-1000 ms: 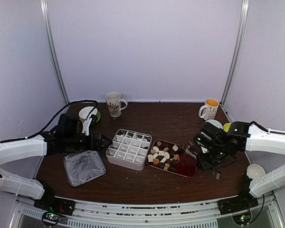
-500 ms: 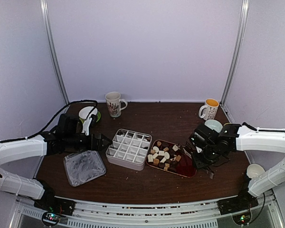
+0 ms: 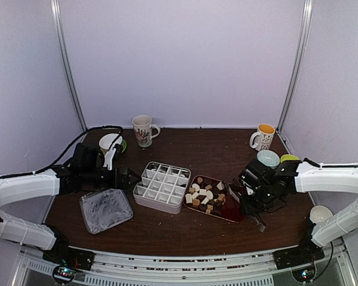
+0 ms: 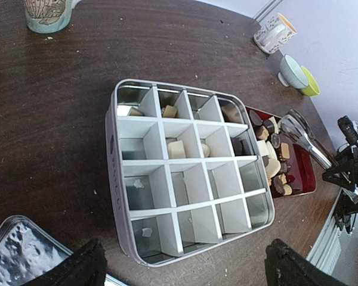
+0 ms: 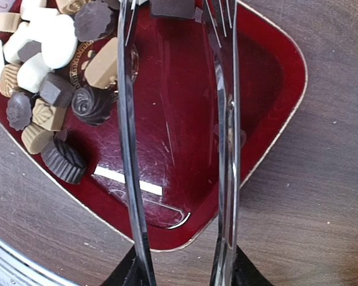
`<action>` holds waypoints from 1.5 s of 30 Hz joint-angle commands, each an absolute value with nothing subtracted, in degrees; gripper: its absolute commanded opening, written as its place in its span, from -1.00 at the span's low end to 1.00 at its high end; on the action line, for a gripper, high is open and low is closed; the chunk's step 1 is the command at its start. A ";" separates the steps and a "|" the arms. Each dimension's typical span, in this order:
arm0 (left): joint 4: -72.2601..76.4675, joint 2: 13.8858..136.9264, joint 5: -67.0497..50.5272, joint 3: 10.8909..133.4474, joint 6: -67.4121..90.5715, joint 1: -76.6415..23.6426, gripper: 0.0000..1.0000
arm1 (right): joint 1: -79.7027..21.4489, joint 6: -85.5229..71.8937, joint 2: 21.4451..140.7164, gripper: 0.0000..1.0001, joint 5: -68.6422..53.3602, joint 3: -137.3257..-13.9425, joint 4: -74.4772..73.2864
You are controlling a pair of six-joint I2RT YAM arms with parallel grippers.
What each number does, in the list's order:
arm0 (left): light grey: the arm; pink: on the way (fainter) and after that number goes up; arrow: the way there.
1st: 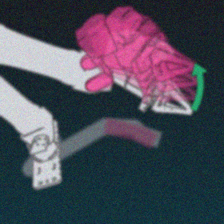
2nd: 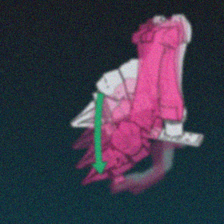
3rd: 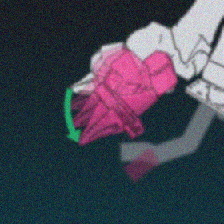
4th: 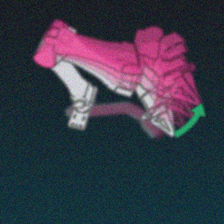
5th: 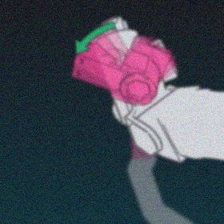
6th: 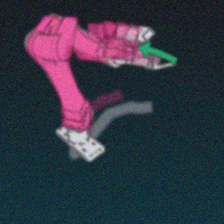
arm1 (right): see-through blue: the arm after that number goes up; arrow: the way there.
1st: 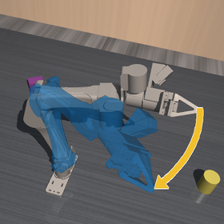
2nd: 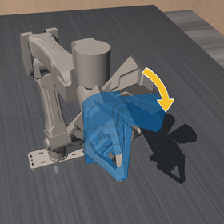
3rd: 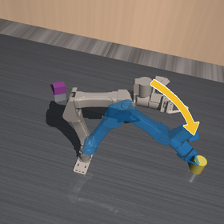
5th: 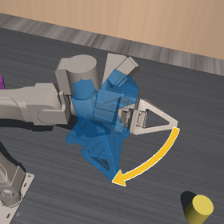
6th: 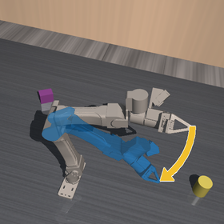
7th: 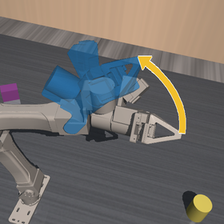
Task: Pack the chocolate
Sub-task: Pick up the fake chocolate from the plate.
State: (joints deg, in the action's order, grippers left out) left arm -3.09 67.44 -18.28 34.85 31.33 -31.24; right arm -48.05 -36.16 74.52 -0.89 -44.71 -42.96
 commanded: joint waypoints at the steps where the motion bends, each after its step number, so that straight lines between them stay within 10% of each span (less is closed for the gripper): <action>1: -0.79 67.14 -18.70 35.52 30.83 -31.55 0.90 | -47.56 -37.17 73.19 -0.15 -2.31 -44.61 -42.82; 45: -1.02 68.03 -18.98 36.55 30.68 -31.53 0.90 | -48.67 -31.73 67.68 -0.41 -14.57 -51.79 -39.92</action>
